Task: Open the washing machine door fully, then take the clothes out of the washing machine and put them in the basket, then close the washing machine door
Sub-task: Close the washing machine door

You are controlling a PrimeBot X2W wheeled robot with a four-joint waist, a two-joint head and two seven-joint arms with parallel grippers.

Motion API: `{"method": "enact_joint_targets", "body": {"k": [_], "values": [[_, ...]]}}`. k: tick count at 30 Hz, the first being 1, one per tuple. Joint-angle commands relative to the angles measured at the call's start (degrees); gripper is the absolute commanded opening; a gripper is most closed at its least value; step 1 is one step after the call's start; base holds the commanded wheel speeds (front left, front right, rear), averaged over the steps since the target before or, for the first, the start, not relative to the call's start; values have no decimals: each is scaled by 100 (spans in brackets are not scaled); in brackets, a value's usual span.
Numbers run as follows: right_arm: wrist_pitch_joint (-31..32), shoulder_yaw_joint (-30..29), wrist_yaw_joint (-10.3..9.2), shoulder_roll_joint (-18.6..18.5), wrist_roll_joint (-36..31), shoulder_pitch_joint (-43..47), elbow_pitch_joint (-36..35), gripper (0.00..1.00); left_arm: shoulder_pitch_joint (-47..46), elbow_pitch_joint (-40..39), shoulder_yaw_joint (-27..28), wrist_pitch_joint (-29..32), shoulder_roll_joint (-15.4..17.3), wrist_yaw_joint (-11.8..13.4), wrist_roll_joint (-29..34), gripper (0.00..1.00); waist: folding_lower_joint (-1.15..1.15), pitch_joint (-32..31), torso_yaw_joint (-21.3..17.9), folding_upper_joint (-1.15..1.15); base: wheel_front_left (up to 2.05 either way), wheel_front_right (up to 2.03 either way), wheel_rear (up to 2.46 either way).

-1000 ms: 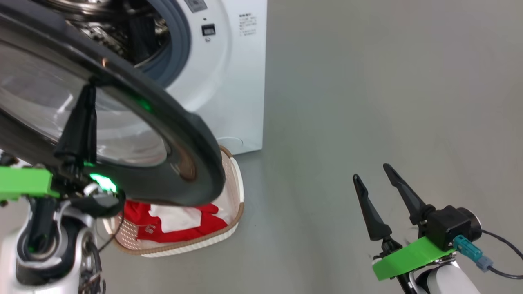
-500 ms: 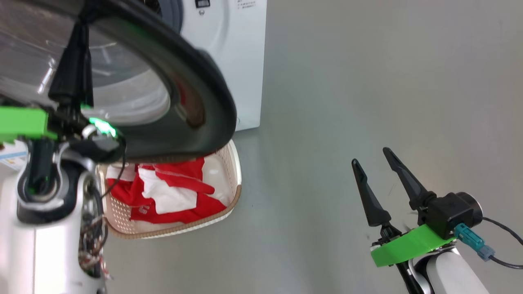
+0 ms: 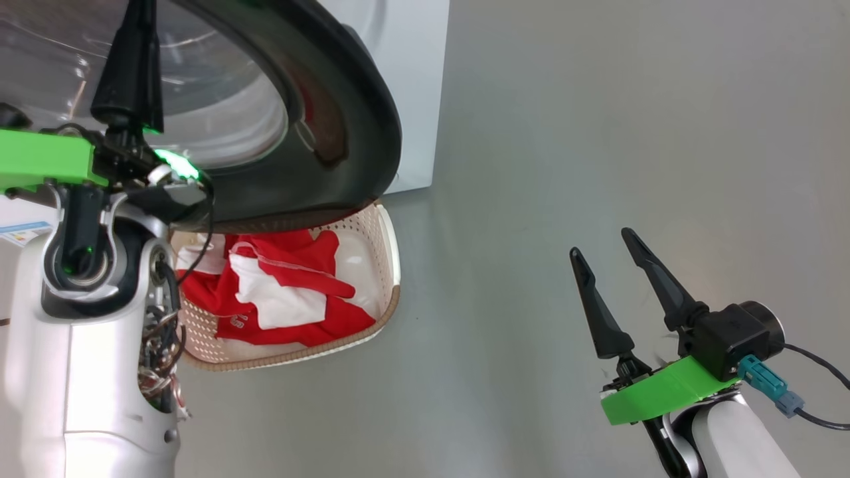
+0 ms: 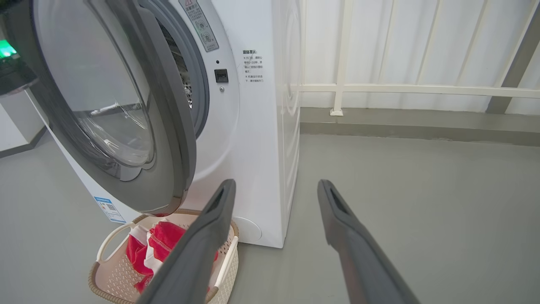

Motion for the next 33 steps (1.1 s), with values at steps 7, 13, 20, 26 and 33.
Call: {"method": "enact_joint_targets", "body": {"k": [7, 13, 20, 26, 33], "values": [[-37, 129, 36, 13, -15, -36, -97, 100, 602, -239, -51, -27, 503, -443, 587, 100, 0, -447, 65, 0, 0, 0, 0], [-37, 161, 36, 13, 6, 83, -56, 100, 1528, -467, -118, -808, 968, -641, 1812, 100, 0, -835, 0, 0, 0, 0, 0], [-37, 191, 36, 4, 16, 295, 22, 100, 2774, -844, -627, -1792, 1474, -747, 3549, 100, 0, -1337, -73, 0, 0, 0, 0], [-37, 214, 36, -5, 61, 448, 46, 100, 3666, -1110, -530, -2155, 1616, -765, 4870, 100, 0, -1642, -161, 0, 0, 0, 0], [-37, 202, 36, -25, 81, 552, -31, 100, 4370, -1555, -18, -2167, 1262, -774, 7015, 100, 0, -1793, -189, 0, 0, 0, 0]]}}
